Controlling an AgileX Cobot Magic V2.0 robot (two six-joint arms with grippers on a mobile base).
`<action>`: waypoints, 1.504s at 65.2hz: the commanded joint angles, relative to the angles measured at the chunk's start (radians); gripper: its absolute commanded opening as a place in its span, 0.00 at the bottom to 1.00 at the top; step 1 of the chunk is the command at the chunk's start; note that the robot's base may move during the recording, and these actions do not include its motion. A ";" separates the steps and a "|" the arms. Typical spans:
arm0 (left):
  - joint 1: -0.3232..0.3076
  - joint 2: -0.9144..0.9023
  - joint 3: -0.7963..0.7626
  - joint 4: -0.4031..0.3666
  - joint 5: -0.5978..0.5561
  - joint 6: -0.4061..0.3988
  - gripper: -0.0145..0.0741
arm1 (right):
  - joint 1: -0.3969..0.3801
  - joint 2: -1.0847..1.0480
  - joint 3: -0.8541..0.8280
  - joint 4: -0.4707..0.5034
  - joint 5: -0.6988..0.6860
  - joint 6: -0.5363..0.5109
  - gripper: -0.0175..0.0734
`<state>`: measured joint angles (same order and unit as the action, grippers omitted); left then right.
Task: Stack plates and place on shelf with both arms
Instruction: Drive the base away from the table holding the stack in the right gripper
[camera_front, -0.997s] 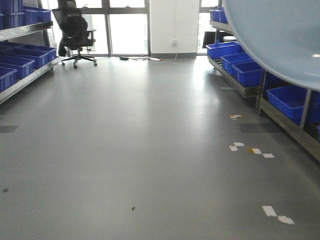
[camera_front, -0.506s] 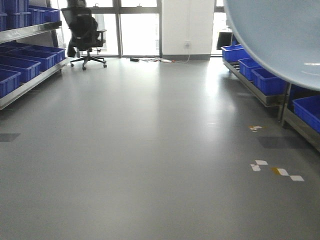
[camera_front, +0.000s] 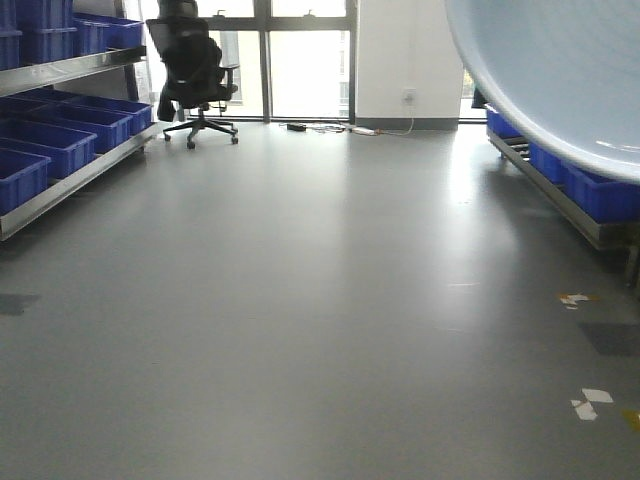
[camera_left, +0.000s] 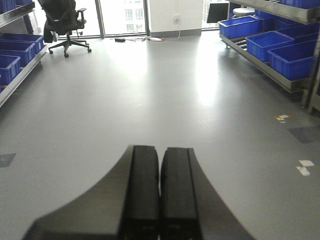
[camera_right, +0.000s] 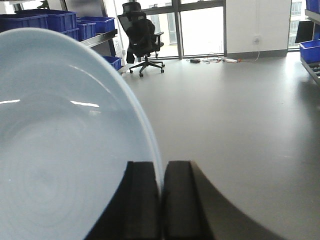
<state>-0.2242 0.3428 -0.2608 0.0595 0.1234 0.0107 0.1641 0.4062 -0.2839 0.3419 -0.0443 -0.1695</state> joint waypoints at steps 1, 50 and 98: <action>0.000 0.009 -0.030 -0.001 -0.093 -0.011 0.26 | -0.004 0.005 -0.031 0.002 -0.100 -0.005 0.25; 0.000 0.009 -0.030 -0.001 -0.093 -0.011 0.26 | -0.004 0.005 -0.031 0.002 -0.101 -0.005 0.25; 0.000 0.012 -0.030 -0.001 -0.093 -0.011 0.26 | -0.004 0.005 -0.031 0.002 -0.101 -0.005 0.25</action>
<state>-0.2242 0.3428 -0.2608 0.0595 0.1234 0.0107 0.1641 0.4062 -0.2839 0.3419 -0.0443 -0.1695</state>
